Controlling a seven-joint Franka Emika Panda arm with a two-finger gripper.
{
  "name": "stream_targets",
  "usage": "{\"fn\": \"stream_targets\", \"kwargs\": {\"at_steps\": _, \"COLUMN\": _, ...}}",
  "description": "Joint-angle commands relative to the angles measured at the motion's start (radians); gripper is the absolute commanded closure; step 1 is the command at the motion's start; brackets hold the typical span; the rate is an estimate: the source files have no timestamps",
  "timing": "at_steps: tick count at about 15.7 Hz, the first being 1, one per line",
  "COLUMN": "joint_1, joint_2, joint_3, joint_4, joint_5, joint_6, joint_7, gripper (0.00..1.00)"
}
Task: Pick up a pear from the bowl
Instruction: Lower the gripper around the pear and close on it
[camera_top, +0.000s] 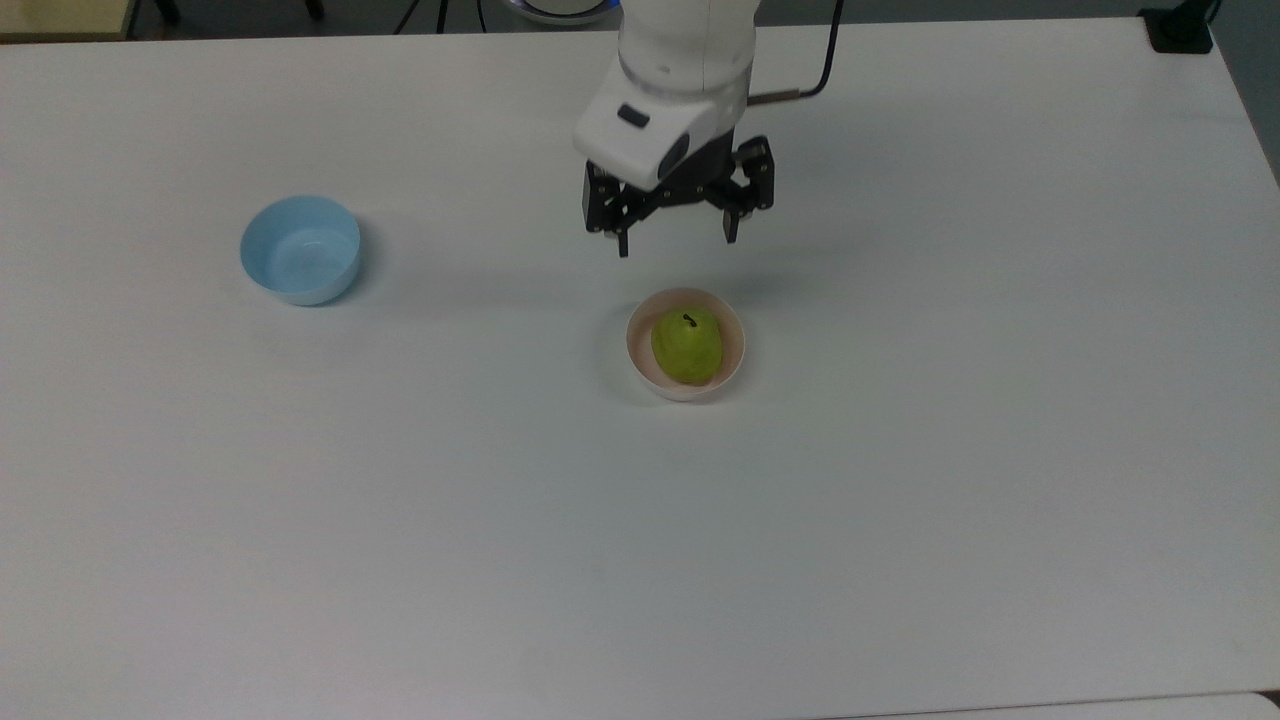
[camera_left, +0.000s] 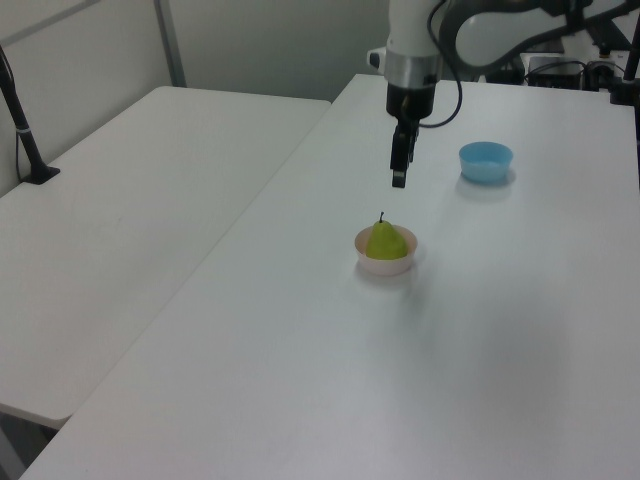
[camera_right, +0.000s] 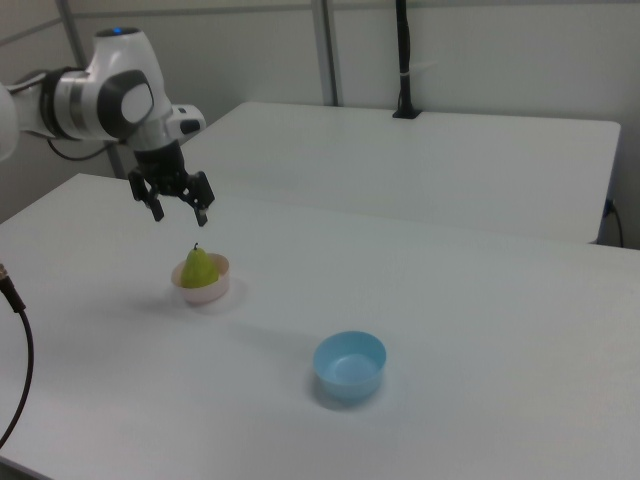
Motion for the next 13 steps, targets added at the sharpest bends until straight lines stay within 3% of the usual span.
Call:
{"fn": "stream_targets", "kwargs": {"at_steps": 1, "joint_1": 0.011, "joint_2": 0.046, "joint_3": -0.010, "joint_4": -0.008, "joint_5": -0.012, "joint_6": 0.037, "joint_7": -0.012, "gripper": 0.00}}
{"fn": "stream_targets", "kwargs": {"at_steps": 13, "joint_1": 0.052, "joint_2": 0.159, "joint_3": -0.010, "joint_4": -0.009, "joint_5": -0.078, "joint_6": 0.119, "joint_7": -0.001, "gripper": 0.05}}
